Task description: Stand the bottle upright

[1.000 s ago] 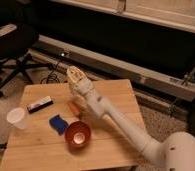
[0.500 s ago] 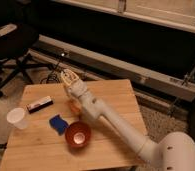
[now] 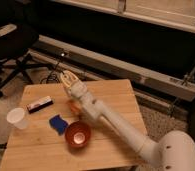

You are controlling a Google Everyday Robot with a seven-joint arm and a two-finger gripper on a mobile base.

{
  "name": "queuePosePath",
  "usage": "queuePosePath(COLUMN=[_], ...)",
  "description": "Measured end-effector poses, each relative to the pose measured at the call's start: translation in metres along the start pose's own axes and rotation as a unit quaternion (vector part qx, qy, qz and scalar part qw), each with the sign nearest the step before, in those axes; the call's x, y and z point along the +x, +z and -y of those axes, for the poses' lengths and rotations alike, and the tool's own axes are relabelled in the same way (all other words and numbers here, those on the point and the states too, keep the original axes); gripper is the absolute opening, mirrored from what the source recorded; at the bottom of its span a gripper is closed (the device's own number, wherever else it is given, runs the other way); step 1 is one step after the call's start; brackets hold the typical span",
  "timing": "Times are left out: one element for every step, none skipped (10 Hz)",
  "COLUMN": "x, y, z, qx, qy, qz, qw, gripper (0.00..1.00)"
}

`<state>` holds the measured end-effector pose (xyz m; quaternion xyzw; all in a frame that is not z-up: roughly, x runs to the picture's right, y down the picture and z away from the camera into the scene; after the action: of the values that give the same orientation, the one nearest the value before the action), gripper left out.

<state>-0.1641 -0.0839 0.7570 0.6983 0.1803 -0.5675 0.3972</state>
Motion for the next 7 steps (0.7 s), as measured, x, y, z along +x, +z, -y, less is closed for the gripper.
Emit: queuePosePath(x=[-0.001,-0.003,-0.006,-0.007,-0.008,-0.01,-0.011], y=[-0.001,-0.004,-0.007,-0.009,-0.011,-0.013,-0.014], z=[-0.001,-0.004,-0.007,-0.01,-0.012,-0.015,-0.015], qx=[-0.001,-0.004,-0.009,-0.014,-0.018,-0.023,-0.025], qy=[0.0,0.002,0.005,0.009,0.012,0.018,0.02], qz=[-0.001,-0.002,-0.003,-0.003,-0.004,-0.004,-0.004], qw=[1.0,1.0,0.9999,0.9999,0.9998,0.9996,0.9995], gripper=[0.12,0.12,0.12,0.12,0.12,0.12,0.13])
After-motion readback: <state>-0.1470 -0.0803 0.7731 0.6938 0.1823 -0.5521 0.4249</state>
